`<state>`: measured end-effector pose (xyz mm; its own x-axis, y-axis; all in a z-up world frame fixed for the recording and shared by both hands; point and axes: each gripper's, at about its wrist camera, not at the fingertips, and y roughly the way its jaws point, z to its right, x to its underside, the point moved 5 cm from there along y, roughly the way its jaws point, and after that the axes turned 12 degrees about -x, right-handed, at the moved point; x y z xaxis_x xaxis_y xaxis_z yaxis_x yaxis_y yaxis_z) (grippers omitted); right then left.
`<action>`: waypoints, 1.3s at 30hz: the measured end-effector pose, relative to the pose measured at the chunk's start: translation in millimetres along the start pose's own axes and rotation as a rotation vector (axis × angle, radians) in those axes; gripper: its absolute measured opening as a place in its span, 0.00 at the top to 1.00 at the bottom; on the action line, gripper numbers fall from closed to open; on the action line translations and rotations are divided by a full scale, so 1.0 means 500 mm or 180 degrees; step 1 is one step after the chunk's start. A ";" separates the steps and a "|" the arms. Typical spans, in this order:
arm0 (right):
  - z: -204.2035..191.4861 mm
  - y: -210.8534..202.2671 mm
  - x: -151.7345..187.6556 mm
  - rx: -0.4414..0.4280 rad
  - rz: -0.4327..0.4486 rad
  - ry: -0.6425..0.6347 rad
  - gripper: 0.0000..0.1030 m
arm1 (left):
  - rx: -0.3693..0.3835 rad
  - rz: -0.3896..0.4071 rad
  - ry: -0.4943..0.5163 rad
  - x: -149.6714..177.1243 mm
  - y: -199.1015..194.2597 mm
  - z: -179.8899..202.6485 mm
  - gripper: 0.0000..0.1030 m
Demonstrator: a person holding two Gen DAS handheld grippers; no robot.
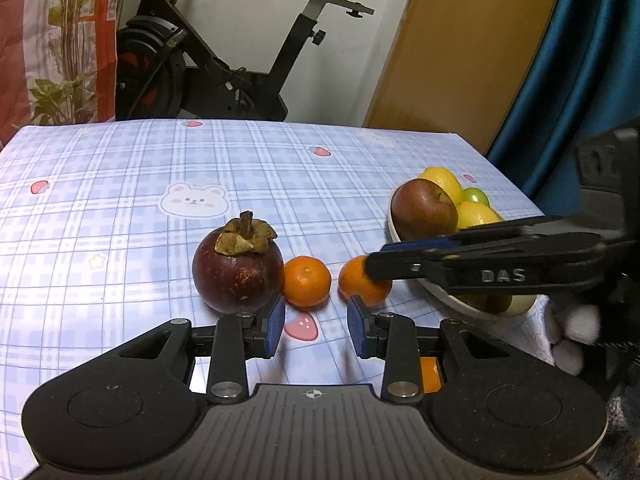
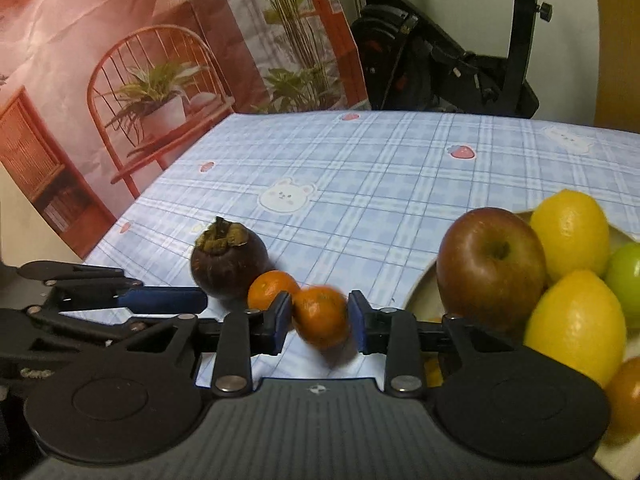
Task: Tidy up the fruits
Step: 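Close the left tool on one tangerine while the right tool closes on another tangerine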
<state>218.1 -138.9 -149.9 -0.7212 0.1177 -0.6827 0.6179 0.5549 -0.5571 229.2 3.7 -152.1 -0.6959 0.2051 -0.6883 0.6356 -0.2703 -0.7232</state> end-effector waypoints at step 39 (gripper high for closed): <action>-0.017 -0.041 0.041 -0.0006 0.0048 -0.0023 0.88 | 0.0279 -0.0098 0.0257 -0.024 0.021 0.032 0.65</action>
<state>188.2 -140.9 -148.7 -0.7096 0.1201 -0.6943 0.6280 0.5547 -0.5458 238.9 -16.6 -150.3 -0.6833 0.2886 -0.6707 0.5801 -0.3432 -0.7387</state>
